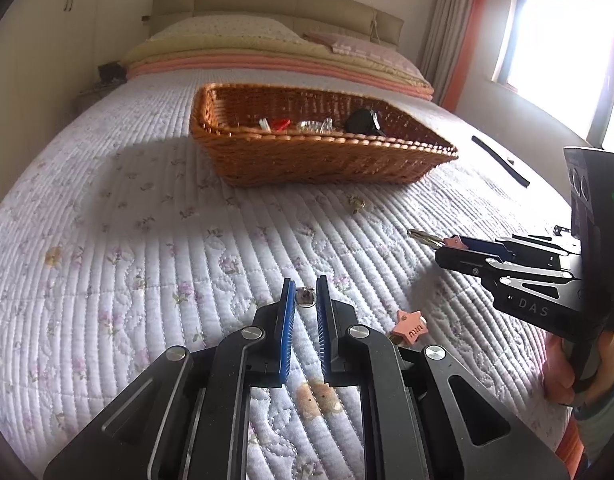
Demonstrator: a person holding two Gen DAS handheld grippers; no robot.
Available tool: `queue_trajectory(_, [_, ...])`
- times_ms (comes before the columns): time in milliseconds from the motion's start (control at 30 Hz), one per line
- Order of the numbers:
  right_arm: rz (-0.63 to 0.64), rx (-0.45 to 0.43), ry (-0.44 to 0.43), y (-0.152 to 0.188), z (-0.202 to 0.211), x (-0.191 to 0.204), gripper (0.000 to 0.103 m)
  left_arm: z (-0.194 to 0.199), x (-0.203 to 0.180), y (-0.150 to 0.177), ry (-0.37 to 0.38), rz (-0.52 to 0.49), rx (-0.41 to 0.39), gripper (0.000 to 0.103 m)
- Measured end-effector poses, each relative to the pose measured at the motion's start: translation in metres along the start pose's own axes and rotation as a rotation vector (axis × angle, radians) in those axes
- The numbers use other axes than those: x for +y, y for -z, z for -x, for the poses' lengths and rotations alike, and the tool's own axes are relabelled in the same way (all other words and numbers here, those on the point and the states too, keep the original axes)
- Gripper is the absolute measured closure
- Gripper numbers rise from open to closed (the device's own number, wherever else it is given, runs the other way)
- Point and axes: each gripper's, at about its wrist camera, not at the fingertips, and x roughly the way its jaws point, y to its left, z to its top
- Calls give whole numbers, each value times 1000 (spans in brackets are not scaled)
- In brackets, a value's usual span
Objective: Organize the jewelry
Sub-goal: 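Lower the right tool onto the pink star-tag key and grasp it, then carry the star-tag key into the basket and open the right tool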
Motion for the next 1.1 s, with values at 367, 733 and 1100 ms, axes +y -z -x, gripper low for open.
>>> queue_trajectory(367, [-37, -117, -69, -10, 37, -5, 84, 42, 8, -15, 123, 54, -147, 94])
queue_trajectory(733, [-59, -288, -29, -112, 78, -26, 84, 55, -8, -124, 80, -28, -302, 94])
queue_trajectory(1100, [-225, -61, -28, -196, -53, -82, 84, -50, 22, -173, 59, 66, -158, 94])
